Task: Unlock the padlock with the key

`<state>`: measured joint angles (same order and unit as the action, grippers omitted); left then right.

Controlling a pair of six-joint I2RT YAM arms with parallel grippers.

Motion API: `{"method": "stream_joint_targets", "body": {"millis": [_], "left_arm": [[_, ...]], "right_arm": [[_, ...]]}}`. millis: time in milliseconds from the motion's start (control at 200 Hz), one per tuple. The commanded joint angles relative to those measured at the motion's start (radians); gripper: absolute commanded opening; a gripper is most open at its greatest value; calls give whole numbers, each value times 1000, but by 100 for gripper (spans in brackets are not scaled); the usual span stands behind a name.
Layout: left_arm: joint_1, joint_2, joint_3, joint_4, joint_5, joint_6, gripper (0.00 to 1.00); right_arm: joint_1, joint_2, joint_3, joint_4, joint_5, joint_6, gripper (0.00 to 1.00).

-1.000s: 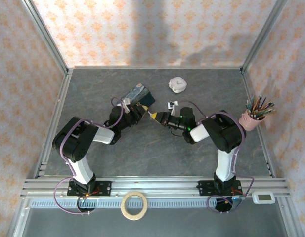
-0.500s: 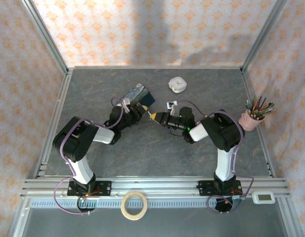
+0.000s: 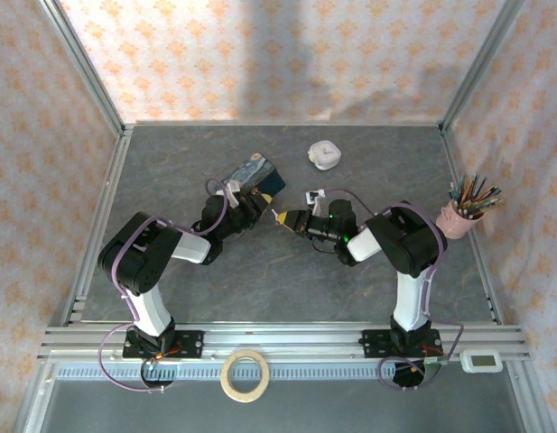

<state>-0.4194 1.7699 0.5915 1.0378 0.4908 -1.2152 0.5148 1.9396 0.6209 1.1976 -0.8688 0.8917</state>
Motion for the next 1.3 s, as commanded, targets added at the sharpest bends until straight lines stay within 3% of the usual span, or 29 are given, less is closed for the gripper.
{"method": "stream_joint_targets", "body": {"millis": [0, 1296], "left_arm": [[-7, 9, 2, 76, 16, -15, 0], [-18, -9, -12, 87, 3, -27, 0]], "right_arm": [[7, -41, 8, 46, -13, 7, 0], [-4, -78, -23, 24, 14, -10, 0]]}}
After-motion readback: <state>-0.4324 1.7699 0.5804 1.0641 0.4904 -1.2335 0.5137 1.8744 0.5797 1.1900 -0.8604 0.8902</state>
